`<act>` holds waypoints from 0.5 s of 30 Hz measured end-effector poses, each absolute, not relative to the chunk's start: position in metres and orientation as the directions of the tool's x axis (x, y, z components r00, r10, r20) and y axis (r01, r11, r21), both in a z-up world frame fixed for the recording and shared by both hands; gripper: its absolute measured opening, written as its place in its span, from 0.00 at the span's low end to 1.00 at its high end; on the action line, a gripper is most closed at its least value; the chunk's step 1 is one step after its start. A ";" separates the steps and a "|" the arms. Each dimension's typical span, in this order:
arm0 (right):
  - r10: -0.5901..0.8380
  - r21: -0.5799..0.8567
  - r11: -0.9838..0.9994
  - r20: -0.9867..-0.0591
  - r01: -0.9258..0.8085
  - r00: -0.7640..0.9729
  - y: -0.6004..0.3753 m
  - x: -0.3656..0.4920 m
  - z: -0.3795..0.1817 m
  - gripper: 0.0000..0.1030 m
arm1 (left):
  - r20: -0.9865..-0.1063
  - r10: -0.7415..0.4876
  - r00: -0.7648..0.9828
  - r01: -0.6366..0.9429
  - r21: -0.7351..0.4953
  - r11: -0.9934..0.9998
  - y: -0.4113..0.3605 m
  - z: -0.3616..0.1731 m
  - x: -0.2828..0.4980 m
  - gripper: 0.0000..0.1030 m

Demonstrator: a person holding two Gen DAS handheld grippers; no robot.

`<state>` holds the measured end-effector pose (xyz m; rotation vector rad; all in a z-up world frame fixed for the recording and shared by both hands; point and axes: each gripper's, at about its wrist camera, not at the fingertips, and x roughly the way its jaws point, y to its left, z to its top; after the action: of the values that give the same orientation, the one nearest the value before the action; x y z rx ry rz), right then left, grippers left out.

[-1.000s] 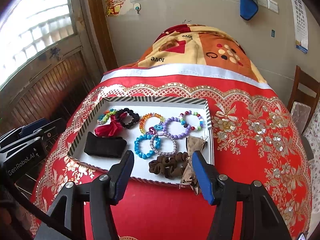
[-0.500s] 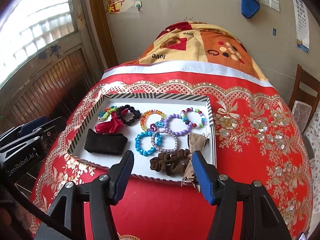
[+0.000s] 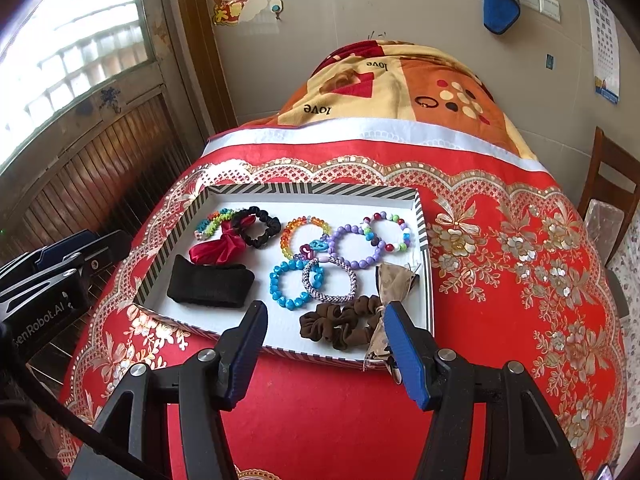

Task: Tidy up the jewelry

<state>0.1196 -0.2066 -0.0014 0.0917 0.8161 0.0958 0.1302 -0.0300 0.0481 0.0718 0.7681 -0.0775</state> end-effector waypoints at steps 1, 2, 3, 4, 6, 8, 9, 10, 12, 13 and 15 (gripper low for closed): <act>0.121 0.118 0.992 -0.723 -0.050 0.681 -0.207 0.120 -0.002 0.57 | -0.696 -0.043 0.717 0.096 0.038 0.995 -0.030 0.048 0.130 0.47; 0.121 0.118 0.992 -0.723 -0.051 0.680 -0.207 0.119 -0.002 0.57 | -0.697 -0.043 0.716 0.095 0.037 0.995 -0.030 0.048 0.130 0.47; 0.121 0.118 0.992 -0.723 -0.051 0.680 -0.207 0.119 -0.002 0.57 | -0.697 -0.043 0.716 0.095 0.036 0.995 -0.029 0.047 0.130 0.47; 0.123 0.119 0.992 -0.723 -0.052 0.680 -0.206 0.120 -0.003 0.57 | -0.697 -0.043 0.716 0.094 0.036 0.995 -0.029 0.047 0.129 0.47; 0.122 0.118 0.992 -0.724 -0.052 0.679 -0.206 0.120 -0.003 0.57 | -0.697 -0.042 0.716 0.095 0.037 0.995 -0.029 0.047 0.130 0.47; 0.122 0.119 0.992 -0.723 -0.052 0.679 -0.206 0.120 -0.003 0.57 | -0.697 -0.043 0.716 0.096 0.037 0.995 -0.029 0.047 0.130 0.47; 0.122 0.119 0.992 -0.724 -0.051 0.679 -0.206 0.120 -0.003 0.57 | -0.697 -0.043 0.716 0.096 0.037 0.995 -0.029 0.047 0.130 0.47; 0.122 0.119 0.992 -0.724 -0.051 0.679 -0.206 0.120 -0.003 0.57 | -0.697 -0.042 0.716 0.095 0.038 0.995 -0.029 0.047 0.130 0.47; 0.122 0.119 0.992 -0.725 -0.052 0.678 -0.206 0.121 -0.003 0.57 | -0.698 -0.043 0.715 0.095 0.036 0.995 -0.029 0.047 0.130 0.47; 0.122 0.118 0.992 -0.725 -0.053 0.678 -0.205 0.121 -0.004 0.57 | -0.698 -0.043 0.715 0.094 0.036 0.995 -0.029 0.047 0.130 0.47; 0.122 0.117 0.992 -0.725 -0.053 0.678 -0.205 0.121 -0.003 0.57 | -0.697 -0.043 0.716 0.095 0.037 0.995 -0.029 0.047 0.131 0.47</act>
<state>0.1210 -0.2052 -0.0035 0.0889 0.8206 0.0984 0.1306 -0.0292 0.0472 0.0719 0.7694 -0.0766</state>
